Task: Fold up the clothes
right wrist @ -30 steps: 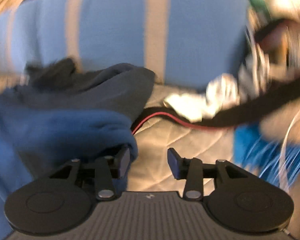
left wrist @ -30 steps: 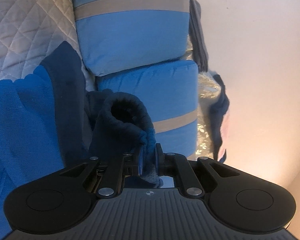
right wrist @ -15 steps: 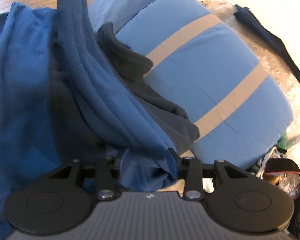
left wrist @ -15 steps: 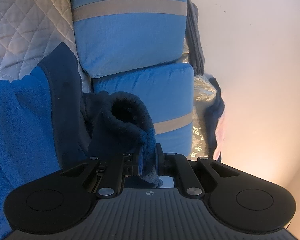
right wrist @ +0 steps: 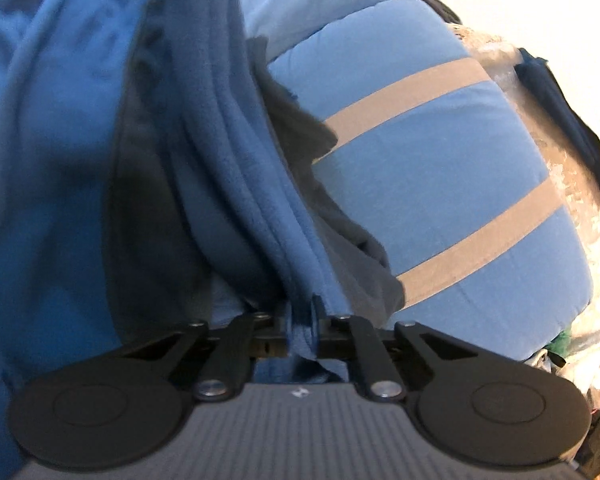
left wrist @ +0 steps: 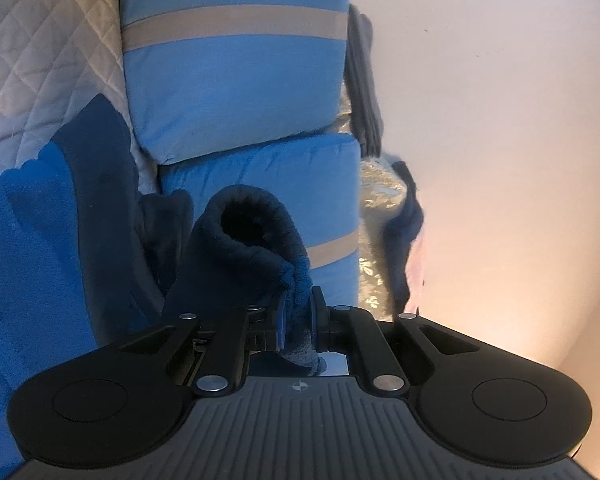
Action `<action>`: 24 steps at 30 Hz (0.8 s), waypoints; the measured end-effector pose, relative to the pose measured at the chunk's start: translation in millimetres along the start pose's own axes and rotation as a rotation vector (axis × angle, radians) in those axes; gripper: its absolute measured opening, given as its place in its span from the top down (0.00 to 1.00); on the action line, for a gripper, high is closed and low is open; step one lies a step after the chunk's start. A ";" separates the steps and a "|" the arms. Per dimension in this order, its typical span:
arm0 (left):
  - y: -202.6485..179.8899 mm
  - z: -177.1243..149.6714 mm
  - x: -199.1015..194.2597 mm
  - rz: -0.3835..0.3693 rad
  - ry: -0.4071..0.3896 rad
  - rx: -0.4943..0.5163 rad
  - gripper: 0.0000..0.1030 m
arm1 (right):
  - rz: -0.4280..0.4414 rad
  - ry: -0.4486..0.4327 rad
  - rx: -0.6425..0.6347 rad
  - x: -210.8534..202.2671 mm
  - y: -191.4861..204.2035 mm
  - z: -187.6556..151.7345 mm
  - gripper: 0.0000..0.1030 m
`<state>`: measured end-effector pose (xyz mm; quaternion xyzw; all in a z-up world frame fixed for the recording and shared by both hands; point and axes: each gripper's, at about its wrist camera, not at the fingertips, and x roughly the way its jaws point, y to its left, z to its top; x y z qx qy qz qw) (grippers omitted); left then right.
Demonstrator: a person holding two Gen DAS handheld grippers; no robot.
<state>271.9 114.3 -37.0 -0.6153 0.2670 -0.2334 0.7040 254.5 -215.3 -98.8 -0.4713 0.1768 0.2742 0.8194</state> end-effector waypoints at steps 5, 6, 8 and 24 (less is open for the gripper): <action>3.0 -7.5 12.5 0.083 0.052 0.012 0.93 | 0.073 0.019 0.295 -5.6 -82.3 0.8 0.93; 3.4 -10.6 16.1 0.097 0.067 0.020 0.93 | 0.097 0.029 0.363 -3.8 -96.3 -1.0 0.93; 4.5 -17.2 21.4 0.109 0.096 0.035 0.93 | 0.135 0.051 0.489 1.2 -119.8 -6.9 0.93; -1.8 -87.8 85.9 0.166 0.253 0.161 0.93 | 0.025 0.217 1.319 57.9 -181.1 -95.4 0.92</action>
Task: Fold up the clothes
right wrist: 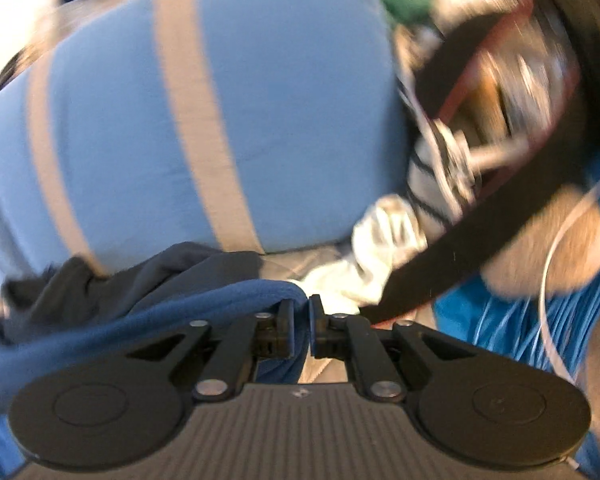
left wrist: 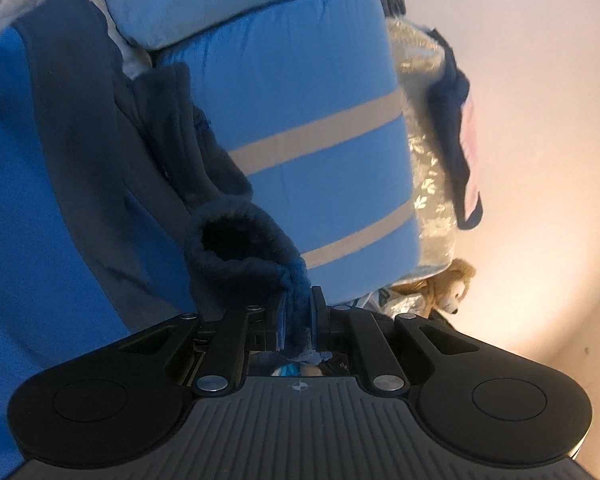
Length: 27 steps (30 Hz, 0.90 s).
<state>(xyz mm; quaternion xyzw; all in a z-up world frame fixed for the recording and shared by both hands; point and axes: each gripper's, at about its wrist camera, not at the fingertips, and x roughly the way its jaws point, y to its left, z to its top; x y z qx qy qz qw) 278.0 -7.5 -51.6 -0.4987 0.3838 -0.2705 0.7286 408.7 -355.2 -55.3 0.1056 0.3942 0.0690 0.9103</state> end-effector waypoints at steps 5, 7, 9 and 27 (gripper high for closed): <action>1.5 -1.8 11.5 0.013 0.000 -0.019 0.93 | 0.025 0.080 0.108 19.1 -23.4 -9.1 0.62; 1.6 0.2 10.2 -0.006 -0.008 -0.036 0.93 | 0.026 0.056 0.072 8.2 -27.2 -17.3 0.48; 1.6 4.1 6.2 -0.038 -0.023 -0.055 0.93 | 0.027 0.032 0.037 -2.7 -30.9 -25.5 0.36; -9.5 27.3 -30.0 -0.282 -0.159 -0.080 0.93 | 0.030 -0.013 -0.377 -5.8 22.6 -72.6 0.36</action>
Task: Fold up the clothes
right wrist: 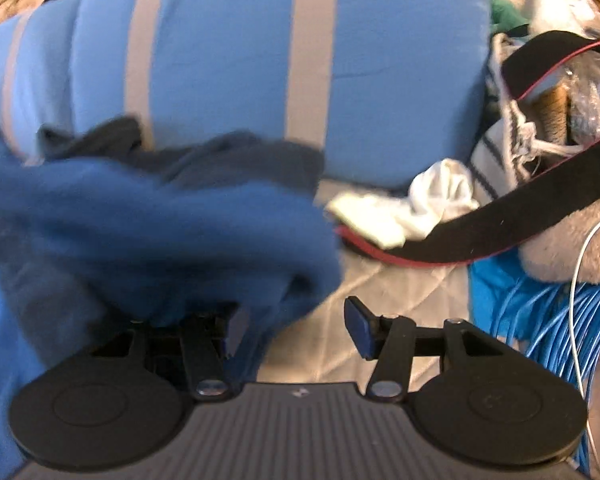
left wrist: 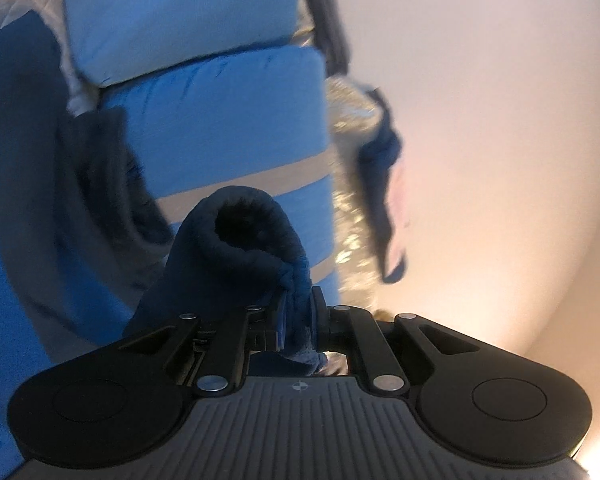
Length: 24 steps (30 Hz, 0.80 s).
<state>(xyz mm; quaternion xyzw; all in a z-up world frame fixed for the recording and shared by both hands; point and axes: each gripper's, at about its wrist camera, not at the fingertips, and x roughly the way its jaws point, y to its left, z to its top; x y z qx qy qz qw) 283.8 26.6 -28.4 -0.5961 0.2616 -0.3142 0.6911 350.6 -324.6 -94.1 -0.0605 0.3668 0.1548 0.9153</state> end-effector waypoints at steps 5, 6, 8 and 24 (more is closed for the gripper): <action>-0.6 11.3 -9.9 -0.038 -0.048 -0.018 0.93 | -0.010 -0.007 0.096 1.6 -19.2 31.7 0.37; -0.7 13.3 -11.3 -0.040 -0.056 -0.021 0.93 | -0.001 0.008 0.120 3.8 -24.0 37.9 0.37; 1.1 13.7 -11.5 -0.030 -0.060 -0.029 0.93 | 0.045 0.064 0.194 8.1 -35.2 48.4 0.37; 5.7 14.2 -12.4 -0.006 -0.055 -0.024 0.93 | 0.212 0.274 0.694 11.5 -80.5 59.4 0.88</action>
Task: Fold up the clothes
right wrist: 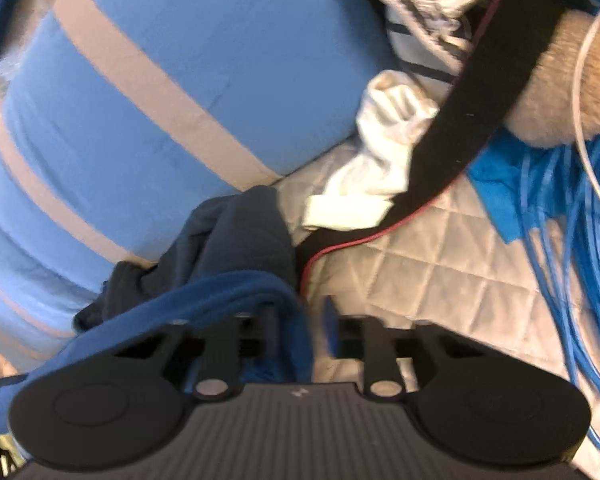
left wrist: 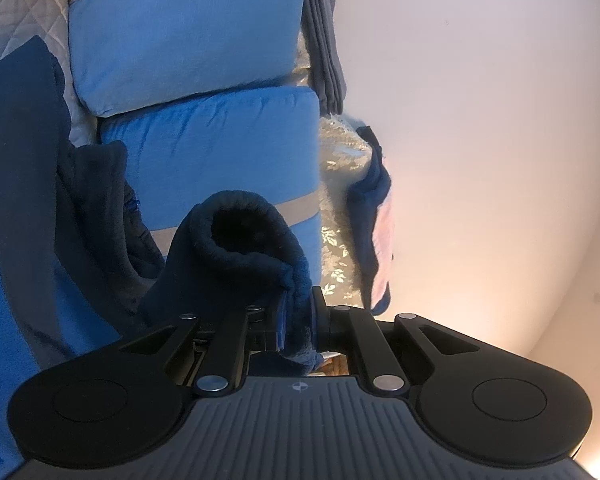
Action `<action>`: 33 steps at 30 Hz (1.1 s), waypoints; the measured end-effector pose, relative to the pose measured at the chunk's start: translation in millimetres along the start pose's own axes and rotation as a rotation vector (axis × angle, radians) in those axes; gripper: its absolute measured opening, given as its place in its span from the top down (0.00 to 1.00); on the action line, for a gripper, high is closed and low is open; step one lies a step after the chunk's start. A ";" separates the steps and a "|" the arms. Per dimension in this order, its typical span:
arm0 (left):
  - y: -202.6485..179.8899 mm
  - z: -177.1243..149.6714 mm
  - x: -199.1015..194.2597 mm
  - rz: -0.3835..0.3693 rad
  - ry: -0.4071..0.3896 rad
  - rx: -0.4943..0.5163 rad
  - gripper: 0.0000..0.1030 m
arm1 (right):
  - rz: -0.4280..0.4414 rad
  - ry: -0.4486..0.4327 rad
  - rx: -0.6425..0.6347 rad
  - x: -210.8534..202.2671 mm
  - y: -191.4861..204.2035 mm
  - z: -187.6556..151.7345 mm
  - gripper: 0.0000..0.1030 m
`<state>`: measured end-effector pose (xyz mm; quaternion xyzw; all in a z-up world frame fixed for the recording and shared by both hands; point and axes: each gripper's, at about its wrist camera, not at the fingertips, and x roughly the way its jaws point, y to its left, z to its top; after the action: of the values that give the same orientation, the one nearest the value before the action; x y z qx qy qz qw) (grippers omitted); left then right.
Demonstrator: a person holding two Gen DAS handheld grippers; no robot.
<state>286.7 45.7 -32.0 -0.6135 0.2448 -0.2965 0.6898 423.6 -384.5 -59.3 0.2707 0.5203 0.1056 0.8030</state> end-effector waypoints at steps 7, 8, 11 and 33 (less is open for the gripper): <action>2.2 6.7 -5.0 0.084 -0.006 0.014 0.93 | -0.123 -0.064 -0.407 0.2 29.2 -13.5 0.93; 2.3 8.8 -6.9 0.115 -0.003 0.022 0.93 | -0.146 -0.073 -0.492 0.7 34.2 -18.3 0.93; 4.9 15.0 -15.7 0.206 0.020 0.032 0.93 | -0.195 -0.092 -0.705 2.9 41.7 -35.2 0.93; 0.2 4.8 -33.9 0.389 0.160 0.165 0.93 | -0.436 -0.405 -1.681 2.5 62.4 -205.9 0.32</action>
<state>266.3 73.1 -32.4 -0.4709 0.3875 -0.2244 0.7601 247.8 -264.7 -91.5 -0.4991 0.1592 0.2475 0.8151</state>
